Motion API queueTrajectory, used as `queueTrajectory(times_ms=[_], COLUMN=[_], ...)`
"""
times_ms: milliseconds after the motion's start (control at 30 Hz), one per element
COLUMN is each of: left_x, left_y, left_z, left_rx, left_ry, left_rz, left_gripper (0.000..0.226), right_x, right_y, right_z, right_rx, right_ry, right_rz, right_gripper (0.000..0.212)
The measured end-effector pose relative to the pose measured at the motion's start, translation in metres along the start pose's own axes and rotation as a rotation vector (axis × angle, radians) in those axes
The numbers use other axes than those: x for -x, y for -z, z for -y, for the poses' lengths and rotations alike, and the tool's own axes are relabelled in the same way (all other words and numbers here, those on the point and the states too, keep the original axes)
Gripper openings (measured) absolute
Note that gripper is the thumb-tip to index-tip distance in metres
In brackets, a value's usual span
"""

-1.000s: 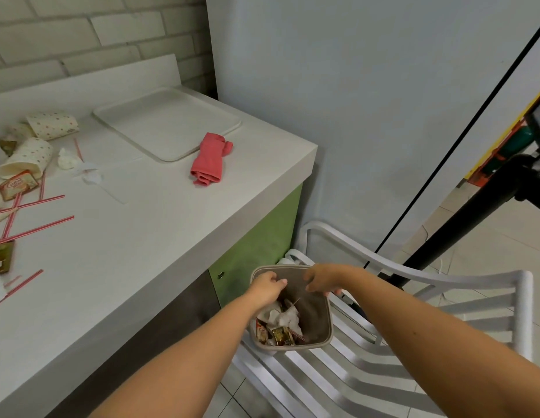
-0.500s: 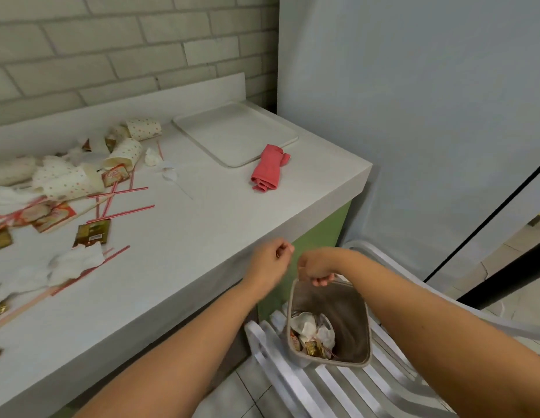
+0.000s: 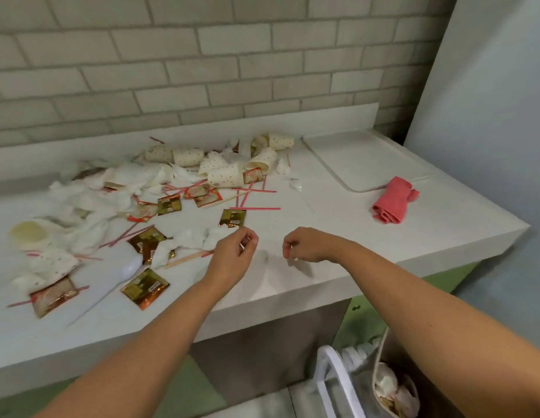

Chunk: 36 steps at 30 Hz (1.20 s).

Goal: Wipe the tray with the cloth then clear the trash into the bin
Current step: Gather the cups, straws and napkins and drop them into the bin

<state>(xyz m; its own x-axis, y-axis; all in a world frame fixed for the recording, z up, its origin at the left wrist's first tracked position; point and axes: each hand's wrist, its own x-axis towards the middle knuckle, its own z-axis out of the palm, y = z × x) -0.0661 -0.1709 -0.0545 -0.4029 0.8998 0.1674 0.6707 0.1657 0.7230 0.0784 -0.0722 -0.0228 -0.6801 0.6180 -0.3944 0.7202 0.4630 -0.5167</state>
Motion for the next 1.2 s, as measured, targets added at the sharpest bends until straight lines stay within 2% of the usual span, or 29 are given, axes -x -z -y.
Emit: queueTrajectory(times_ms=[167, 233, 400, 467, 533, 600, 800, 900, 1067, 1200], left_x=[-0.001, 0.0, 0.001, -0.004, -0.011, -0.019, -0.047, -0.055, -0.059, -0.059], left_y=[0.065, 0.084, 0.109, 0.109, 0.107, 0.102, 0.086, 0.078, 0.072, 0.077], left_z=[0.053, 0.07, 0.096, 0.103, 0.109, 0.111, 0.101, 0.104, 0.109, 0.106], left_rx=[-0.129, -0.147, -0.216, -0.274, -0.327, -0.391, -0.669, -0.749, -0.66, -0.467], left_ry=[0.104, 0.14, 0.146, 0.133, 0.11, 0.082, 0.063, 0.083, 0.078, 0.041], left_rz=[-0.05, -0.066, -0.077, -0.063, -0.041, -0.018, 0.149, 0.225, 0.161, -0.04], left_gripper=[0.015, 0.014, 0.014, 0.015, 0.016, 0.02, 0.042, 0.043, 0.032, 0.032], right_x=[-0.038, -0.05, -0.075, -0.082, -0.088, -0.092, -0.105, -0.11, -0.111, -0.111], right_y=[-0.016, -0.022, -0.034, -0.038, -0.043, -0.046, -0.053, -0.055, -0.052, -0.051], right_z=[0.047, 0.065, 0.094, 0.1, 0.105, 0.107, 0.102, 0.095, 0.093, 0.095], right_rx=[-0.004, 0.018, 0.05, 0.094, 0.124, 0.159, 0.248, 0.31, 0.37, 0.442], right_ry=[0.072, 0.094, 0.124, 0.125, 0.142, 0.156, 0.294, 0.293, 0.284, 0.281], right_rz=[0.015, 0.001, -0.053, -0.051, -0.057, -0.079, -0.17, -0.179, -0.138, -0.099], right_gripper=[0.015, 0.02, 0.019, 0.027, 0.039, 0.04, 0.024, 0.037, 0.048, 0.046])
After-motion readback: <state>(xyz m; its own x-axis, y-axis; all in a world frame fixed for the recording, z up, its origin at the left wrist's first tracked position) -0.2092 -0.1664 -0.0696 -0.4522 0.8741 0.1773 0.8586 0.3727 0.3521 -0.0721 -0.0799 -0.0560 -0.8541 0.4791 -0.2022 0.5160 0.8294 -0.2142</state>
